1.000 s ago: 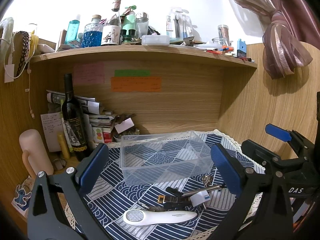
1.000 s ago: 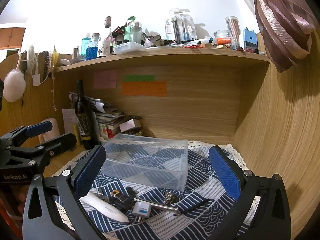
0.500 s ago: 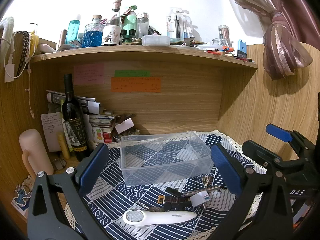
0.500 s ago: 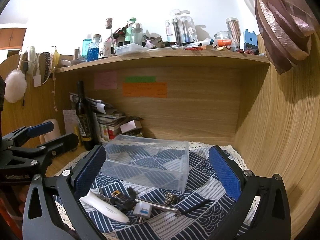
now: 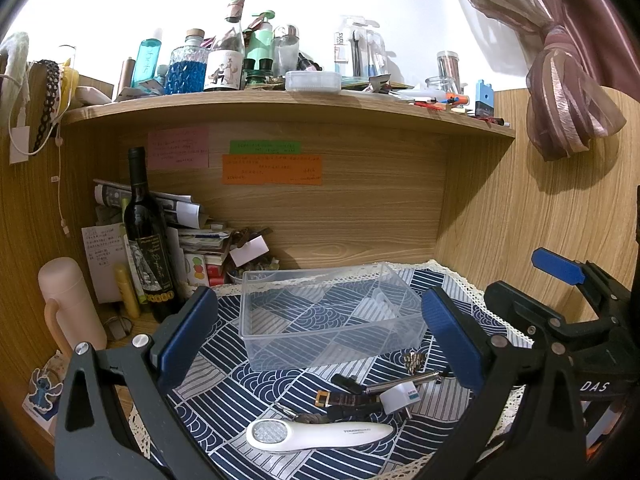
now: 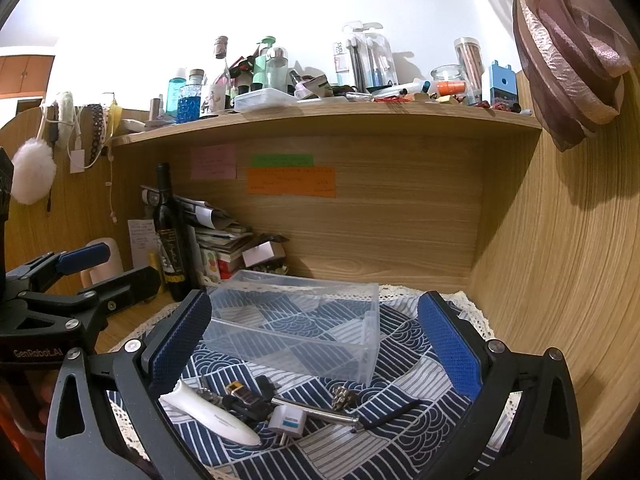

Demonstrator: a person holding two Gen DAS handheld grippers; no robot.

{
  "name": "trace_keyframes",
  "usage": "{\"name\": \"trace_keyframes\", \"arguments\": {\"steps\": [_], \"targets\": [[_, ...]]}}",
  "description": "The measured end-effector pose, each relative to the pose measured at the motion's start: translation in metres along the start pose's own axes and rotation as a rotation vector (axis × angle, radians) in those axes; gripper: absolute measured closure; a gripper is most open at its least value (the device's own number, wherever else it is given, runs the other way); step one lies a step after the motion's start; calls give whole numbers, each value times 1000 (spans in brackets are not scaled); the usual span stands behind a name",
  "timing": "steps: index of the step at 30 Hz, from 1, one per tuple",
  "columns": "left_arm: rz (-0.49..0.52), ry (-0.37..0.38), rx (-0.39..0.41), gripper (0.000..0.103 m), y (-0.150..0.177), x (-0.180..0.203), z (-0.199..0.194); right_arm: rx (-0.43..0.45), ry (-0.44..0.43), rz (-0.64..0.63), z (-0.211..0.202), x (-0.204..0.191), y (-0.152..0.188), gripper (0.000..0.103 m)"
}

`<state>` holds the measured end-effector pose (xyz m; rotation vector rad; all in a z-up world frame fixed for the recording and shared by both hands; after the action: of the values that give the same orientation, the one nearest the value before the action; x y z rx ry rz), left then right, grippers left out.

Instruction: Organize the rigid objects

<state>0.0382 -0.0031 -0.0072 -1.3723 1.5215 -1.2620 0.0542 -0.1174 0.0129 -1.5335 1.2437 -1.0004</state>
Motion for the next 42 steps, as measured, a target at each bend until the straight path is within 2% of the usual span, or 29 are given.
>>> {"name": "trace_keyframes", "arguments": {"steps": [12,20,25,28,30,34,42], "targets": [[-4,8,-5,0,-1,1,2,-4,-5,3,0,0,0,0],[-46,39,-36,0,8,-9,9,-23,-15,9,6,1,2,0],[-53,-7,-55,0,15,-22,14,-56,-13,-4,19,3,9,1],[-65,-51,-91,2,24,-38,18,-90,-2,-13,28,6,15,5],[-84,-79,-137,9,36,-50,23,-122,9,-15,36,9,22,7],[-109,-103,-222,9,64,-67,31,-190,13,-19,50,14,37,10],[-228,-80,-388,9,125,-77,46,-328,-2,-2,66,18,68,17]]}}
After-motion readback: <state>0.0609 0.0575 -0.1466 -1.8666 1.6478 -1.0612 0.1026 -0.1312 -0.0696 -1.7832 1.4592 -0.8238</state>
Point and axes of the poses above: each gripper's, at about its wrist camera, not at the fingertips, and z roughly the way its jaws point, x to its right, y to its underside, the point moved 4 cm from there along z, roughly the way its jaws point, and after that the axes turned 11 degrees about y, right-handed, at the moved point
